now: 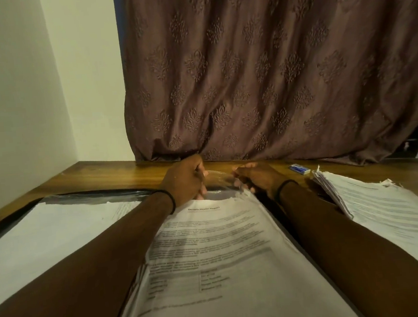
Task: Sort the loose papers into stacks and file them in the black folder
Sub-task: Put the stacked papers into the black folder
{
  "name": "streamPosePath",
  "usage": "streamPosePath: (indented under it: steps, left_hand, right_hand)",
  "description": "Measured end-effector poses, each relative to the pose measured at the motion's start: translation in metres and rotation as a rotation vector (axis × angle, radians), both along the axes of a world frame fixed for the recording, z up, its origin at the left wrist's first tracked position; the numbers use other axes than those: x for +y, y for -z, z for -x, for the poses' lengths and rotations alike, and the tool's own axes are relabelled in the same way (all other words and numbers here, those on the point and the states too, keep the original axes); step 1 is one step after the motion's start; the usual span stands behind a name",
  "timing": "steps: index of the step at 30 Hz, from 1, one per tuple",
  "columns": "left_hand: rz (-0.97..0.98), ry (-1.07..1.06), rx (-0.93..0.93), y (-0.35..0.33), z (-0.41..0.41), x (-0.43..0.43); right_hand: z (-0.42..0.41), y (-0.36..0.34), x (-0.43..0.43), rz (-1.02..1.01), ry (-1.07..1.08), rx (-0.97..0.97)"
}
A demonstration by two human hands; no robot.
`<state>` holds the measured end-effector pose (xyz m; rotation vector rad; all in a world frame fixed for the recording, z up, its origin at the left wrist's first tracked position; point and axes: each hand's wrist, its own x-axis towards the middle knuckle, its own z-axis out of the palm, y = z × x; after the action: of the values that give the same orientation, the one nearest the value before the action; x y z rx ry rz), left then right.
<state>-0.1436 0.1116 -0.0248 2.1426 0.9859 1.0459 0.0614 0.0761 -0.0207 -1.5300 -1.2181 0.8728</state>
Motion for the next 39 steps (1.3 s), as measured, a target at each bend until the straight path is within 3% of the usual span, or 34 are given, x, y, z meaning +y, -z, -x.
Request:
streamPosePath:
  steps: [3, 7, 10, 13, 18, 23, 29, 34, 39]
  left_hand:
    - [-0.095, -0.028, 0.055, 0.008, 0.002, 0.006]
    - [-0.377, -0.086, 0.321, 0.010, 0.006, 0.002]
    - [-0.523, -0.177, 0.291, -0.003, 0.008, -0.009]
    - [-0.344, -0.210, 0.173, -0.015, 0.011, -0.020]
    - [-0.057, -0.205, 0.145, -0.024, 0.032, -0.055]
    - [0.103, -0.263, -0.032, -0.054, 0.092, -0.084]
    - [0.023, -0.456, -0.083, -0.117, 0.200, -0.105]
    - [-0.056, -0.514, -0.080, -0.153, 0.267, -0.136]
    - [-0.051, -0.508, -0.083, -0.135, 0.252, -0.152]
  right_hand:
    - [0.006, -0.003, -0.014, -0.023, 0.055, 0.006]
    - [0.015, -0.011, -0.048, 0.019, 0.133, -0.049]
    - [0.018, -0.017, -0.078, 0.028, 0.183, -0.017]
    - [0.025, -0.021, -0.111, 0.114, 0.117, 0.088]
    - [0.043, -0.026, -0.154, 0.387, -0.119, 0.218]
    - [0.085, -0.079, -0.175, 0.358, -0.179, 0.221]
    - [0.185, -0.118, -0.145, 0.217, -0.359, 0.222]
    - [0.292, -0.072, -0.127, 0.417, -0.783, 0.004]
    - [0.288, -0.066, -0.132, 0.394, -0.754, -0.015]
